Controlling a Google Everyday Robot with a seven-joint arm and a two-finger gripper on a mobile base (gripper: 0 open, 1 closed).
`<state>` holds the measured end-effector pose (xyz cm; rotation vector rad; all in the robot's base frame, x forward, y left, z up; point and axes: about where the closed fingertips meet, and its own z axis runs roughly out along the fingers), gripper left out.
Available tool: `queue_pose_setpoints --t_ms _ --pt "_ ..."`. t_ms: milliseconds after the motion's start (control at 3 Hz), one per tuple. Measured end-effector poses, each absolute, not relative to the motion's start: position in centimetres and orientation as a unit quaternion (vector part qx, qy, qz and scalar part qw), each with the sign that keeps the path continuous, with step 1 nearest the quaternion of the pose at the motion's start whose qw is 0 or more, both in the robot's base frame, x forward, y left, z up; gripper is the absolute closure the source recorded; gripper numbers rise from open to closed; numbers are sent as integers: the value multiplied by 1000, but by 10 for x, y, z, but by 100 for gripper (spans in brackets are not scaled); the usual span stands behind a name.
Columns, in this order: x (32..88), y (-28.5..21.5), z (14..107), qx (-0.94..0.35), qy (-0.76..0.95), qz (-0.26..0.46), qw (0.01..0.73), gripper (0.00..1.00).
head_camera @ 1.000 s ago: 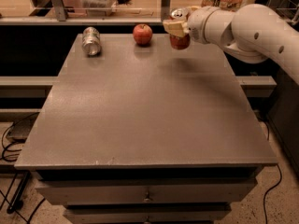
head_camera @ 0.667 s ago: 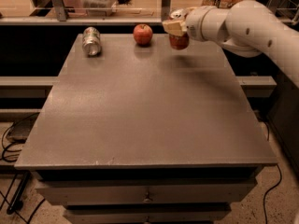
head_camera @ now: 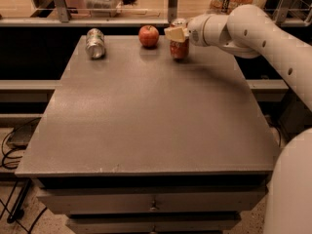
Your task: Move coke can near apple
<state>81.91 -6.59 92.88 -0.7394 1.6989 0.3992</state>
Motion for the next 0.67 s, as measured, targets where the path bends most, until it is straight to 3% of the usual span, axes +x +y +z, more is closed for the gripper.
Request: queue_pose_setpoints --t_ms 667 --pt "829 -44 928 -305 717 226 584 100"
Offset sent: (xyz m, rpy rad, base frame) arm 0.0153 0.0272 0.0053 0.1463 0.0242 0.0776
